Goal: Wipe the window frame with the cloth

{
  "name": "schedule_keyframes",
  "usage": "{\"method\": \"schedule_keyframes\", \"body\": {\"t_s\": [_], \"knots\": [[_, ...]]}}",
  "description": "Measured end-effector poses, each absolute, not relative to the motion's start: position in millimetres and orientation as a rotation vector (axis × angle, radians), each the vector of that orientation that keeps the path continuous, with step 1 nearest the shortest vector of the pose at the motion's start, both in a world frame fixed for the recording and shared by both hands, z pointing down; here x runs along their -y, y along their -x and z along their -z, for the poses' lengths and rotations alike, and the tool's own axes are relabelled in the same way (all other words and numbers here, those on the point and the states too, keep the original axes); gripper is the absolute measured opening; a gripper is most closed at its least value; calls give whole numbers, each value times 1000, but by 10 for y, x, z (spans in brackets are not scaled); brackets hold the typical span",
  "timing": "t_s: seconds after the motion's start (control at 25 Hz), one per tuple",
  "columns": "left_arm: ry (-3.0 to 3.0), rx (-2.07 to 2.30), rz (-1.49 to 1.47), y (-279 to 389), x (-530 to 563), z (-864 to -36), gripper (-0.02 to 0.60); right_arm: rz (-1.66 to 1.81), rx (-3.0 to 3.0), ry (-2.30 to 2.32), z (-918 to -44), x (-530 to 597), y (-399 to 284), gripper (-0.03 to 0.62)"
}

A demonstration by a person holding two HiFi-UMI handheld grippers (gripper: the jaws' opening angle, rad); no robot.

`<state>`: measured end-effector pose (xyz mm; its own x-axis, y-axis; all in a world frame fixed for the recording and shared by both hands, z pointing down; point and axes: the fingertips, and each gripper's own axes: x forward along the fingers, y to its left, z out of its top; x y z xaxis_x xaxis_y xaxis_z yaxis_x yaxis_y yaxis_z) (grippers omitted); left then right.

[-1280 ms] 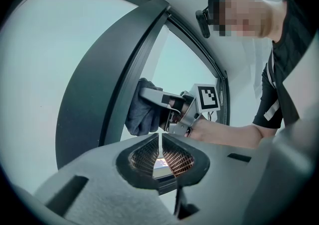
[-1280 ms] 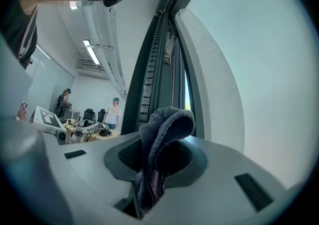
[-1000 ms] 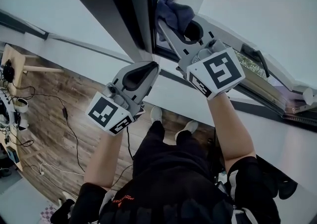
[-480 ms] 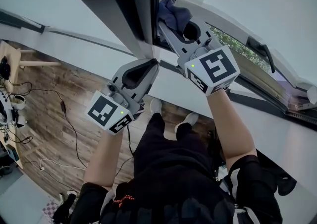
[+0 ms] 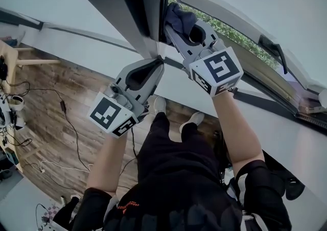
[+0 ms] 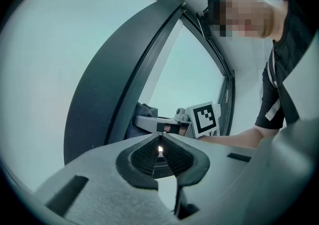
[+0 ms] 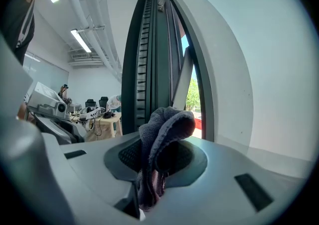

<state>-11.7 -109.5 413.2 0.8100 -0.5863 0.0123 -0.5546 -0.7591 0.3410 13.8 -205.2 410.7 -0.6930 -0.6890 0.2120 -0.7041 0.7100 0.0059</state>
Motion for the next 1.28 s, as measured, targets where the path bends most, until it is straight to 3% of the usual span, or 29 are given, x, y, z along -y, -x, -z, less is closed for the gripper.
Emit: {"method": "schedule_keyframes", "body": {"t_s": [1.28], "knots": [[-2659,855,106,137,1048,-4230,35,-226,2666,-1160,-4485,2041,-178,80]]}}
